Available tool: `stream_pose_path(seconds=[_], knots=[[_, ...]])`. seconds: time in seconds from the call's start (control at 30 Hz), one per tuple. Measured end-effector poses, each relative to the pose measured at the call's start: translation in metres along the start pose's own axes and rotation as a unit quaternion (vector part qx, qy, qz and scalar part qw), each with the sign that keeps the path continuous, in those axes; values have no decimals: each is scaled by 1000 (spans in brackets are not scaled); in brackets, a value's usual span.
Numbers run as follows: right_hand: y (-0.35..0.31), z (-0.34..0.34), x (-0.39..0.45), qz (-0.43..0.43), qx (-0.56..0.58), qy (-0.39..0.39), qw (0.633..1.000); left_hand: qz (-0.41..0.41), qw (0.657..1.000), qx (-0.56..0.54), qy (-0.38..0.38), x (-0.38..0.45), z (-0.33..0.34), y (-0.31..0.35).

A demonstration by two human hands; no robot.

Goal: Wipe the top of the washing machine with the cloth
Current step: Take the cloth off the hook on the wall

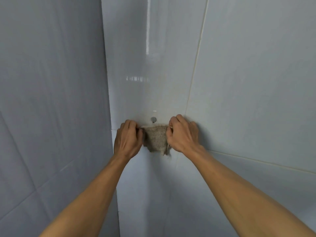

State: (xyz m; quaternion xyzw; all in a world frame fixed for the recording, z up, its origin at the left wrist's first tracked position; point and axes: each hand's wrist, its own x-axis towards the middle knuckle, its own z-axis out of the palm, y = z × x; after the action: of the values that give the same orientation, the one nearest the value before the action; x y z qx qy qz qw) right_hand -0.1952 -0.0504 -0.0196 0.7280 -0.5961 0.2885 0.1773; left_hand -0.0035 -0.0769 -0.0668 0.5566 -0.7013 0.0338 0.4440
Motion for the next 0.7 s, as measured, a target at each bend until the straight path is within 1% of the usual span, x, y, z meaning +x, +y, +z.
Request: stream_pose_path(seconds=[0.07, 0.17, 0.27, 0.37, 0.47, 0.53, 0.6, 0.67, 0.7], knots=[[4, -12, -5, 10, 31, 5, 999, -12, 999, -48, 6, -6, -6, 9], [13, -35, -17, 50, 94, -7, 994, -23, 992, -124, -3, -19, -14, 37], [28, -57, -38, 103, 199, -34, 974, -35, 982, -184, -2, -31, -20, 74], [44, -78, -62, 178, 310, -67, 932, -54, 973, -224, 4, -45, -18, 111], [74, -102, -95, 245, 368, -68, 895, -75, 964, -254, -3, -69, -11, 162], [99, -113, -121, 287, 407, -70, 864, -110, 955, -276, -6, -89, -3, 197], [131, -125, -155, 324, 471, -102, 814, -150, 943, -296, -18, -115, 10, 234], [162, -132, -191, 341, 543, -144, 754, -176, 932, -314, -45, -142, 25, 262], [177, -135, -209, 344, 567, -164, 730, -183, 929, -315, -58, -155, 34, 274]])
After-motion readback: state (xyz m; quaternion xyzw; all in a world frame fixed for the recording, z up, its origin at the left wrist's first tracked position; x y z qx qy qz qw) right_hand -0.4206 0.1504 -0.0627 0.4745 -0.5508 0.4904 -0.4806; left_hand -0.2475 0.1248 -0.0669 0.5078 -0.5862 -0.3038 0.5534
